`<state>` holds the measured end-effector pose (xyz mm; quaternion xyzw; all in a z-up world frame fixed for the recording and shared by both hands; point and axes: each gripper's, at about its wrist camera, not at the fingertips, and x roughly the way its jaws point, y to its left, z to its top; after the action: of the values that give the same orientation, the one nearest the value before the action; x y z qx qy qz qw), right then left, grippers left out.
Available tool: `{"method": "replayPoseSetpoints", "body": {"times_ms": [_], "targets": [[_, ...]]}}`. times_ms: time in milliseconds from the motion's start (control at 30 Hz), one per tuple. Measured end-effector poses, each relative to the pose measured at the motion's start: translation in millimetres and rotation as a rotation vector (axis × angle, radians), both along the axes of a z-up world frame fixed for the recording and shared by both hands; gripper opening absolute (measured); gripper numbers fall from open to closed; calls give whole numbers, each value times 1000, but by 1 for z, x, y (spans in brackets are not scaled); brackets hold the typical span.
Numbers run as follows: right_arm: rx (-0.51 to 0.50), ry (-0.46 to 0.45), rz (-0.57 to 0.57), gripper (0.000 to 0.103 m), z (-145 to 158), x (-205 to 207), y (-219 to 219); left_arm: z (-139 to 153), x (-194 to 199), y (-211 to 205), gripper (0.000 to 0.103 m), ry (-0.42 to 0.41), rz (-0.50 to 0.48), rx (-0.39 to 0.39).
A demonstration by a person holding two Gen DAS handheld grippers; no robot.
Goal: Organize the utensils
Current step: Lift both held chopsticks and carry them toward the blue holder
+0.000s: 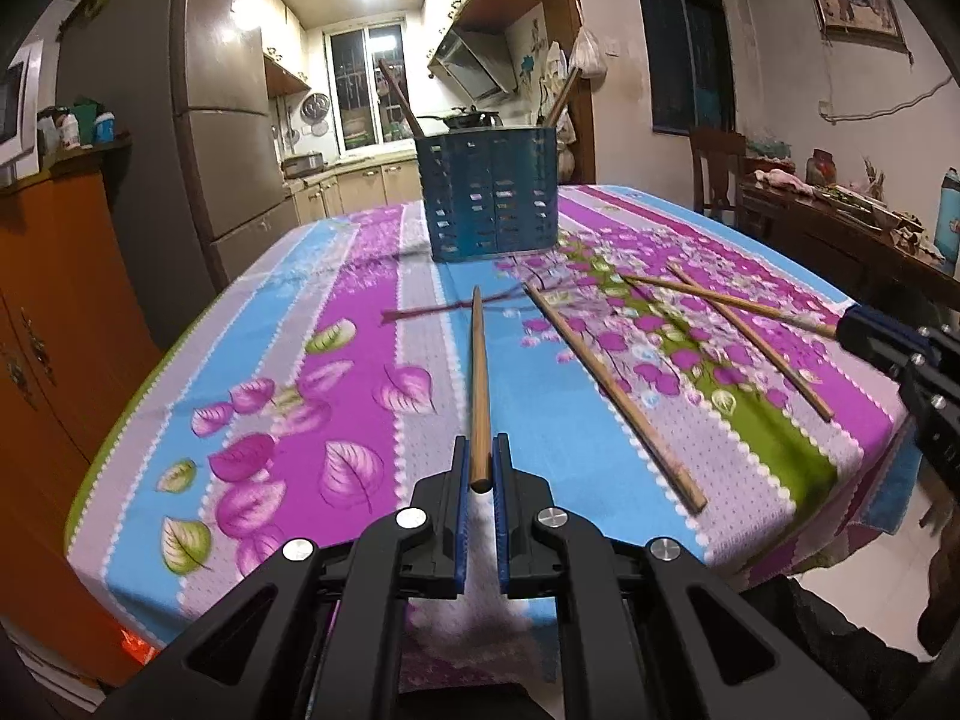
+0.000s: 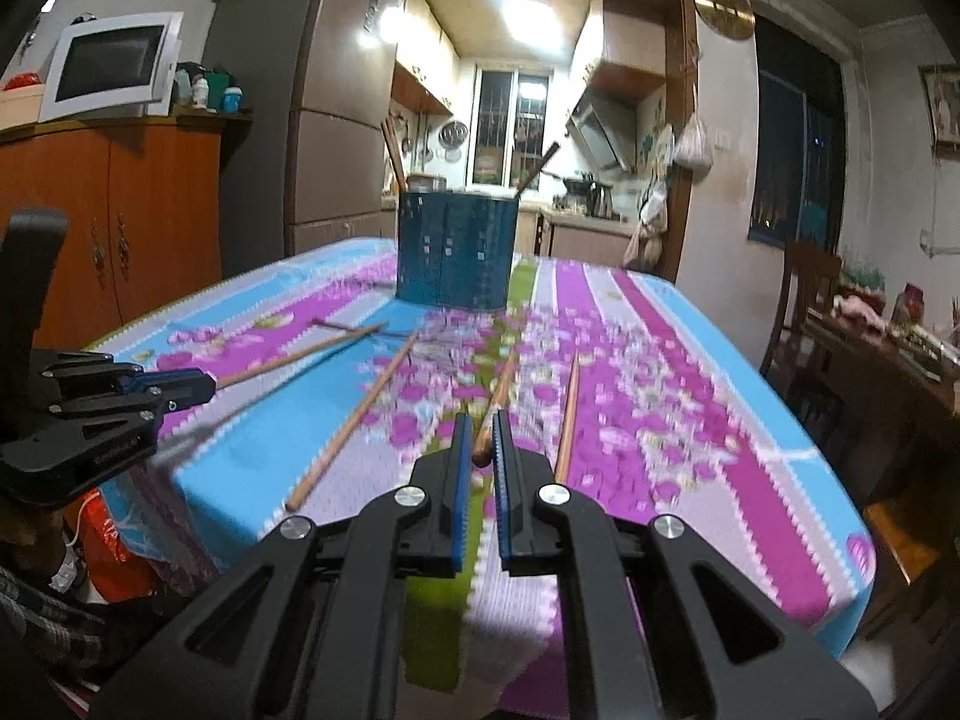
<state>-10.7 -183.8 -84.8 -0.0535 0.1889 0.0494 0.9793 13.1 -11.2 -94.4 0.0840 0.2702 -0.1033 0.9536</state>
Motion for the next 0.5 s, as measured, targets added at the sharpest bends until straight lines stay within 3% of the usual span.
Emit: {"method": "replayPoseSetpoints", "body": {"times_ms": [500], "targets": [[-22, -109, 49, 5, 62, 29, -4, 54, 31, -3, 8, -74, 38, 28]]}}
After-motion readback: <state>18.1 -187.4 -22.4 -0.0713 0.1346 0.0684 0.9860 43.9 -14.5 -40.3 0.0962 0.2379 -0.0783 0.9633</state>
